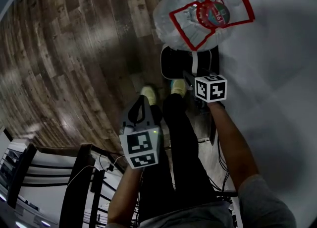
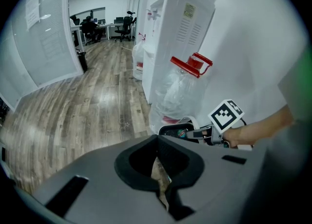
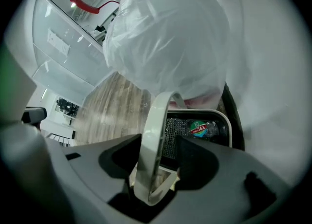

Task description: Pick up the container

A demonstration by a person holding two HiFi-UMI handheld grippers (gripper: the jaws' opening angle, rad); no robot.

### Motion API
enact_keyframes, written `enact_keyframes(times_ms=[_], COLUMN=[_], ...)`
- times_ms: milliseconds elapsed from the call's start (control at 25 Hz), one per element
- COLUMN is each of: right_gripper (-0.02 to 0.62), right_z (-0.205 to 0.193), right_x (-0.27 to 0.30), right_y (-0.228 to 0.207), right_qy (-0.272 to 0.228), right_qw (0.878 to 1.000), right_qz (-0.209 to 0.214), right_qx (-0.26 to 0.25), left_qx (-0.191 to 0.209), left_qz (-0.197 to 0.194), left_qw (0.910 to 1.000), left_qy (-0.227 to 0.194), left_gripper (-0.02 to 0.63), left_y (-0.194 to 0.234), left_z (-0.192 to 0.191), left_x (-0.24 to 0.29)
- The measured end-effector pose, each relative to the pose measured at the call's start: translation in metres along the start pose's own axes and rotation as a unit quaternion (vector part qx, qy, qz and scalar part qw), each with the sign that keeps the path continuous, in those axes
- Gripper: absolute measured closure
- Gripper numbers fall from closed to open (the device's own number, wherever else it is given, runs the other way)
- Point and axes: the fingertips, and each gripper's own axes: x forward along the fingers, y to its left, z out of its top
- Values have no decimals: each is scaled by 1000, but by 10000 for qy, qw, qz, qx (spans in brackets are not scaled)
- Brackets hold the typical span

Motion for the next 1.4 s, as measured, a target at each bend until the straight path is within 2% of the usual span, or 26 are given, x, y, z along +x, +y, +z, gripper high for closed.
enact_keyframes(times_ms=[160, 280, 320, 360, 400, 560, 640, 800, 960, 1120, 1400], right_gripper=[391, 399, 424, 507, 558, 569, 569, 571, 571, 571, 571], right_z=[2, 6, 6, 5, 4, 6, 5, 3, -2, -13, -1], right_x=[15, 20, 22, 22, 23, 20, 18, 14, 0, -33, -107], right_y=[4, 9, 11, 11, 12, 28, 38, 41, 59, 77, 125], right_qy=[-32, 13, 51, 84, 111, 103, 134, 269, 340, 407, 257], right_qw=[9996, 9979, 9973, 9969, 9963, 9869, 9830, 9848, 9823, 9778, 9717], right_qz=[291, 599, 648, 668, 715, 1456, 1687, 1635, 1796, 1953, 2197], right_qx=[19, 243, 340, 408, 453, 693, 716, 530, 409, 636, 831], left_qx=[-78, -136, -133, -127, -123, -121, -99, -26, 67, 122, 338], left_qz=[67, 92, 93, 90, 87, 99, 92, 66, 74, 65, 39], left_qw=[9999, 9999, 9999, 9999, 9999, 9999, 9999, 10000, 9998, 9998, 9982], left_qy=[42, 20, 18, 21, 25, 7, 10, -67, -144, -168, -484], left_gripper=[592, 592, 592, 592, 592, 592, 592, 592, 592, 592, 592], left_y=[7, 10, 11, 11, 11, 11, 12, 11, 10, 7, 2], left_z=[-3, 1, 2, 2, 3, 5, 6, 15, 22, 26, 55], left_x=[9, 11, 10, 9, 8, 8, 4, -7, -20, -46, -110])
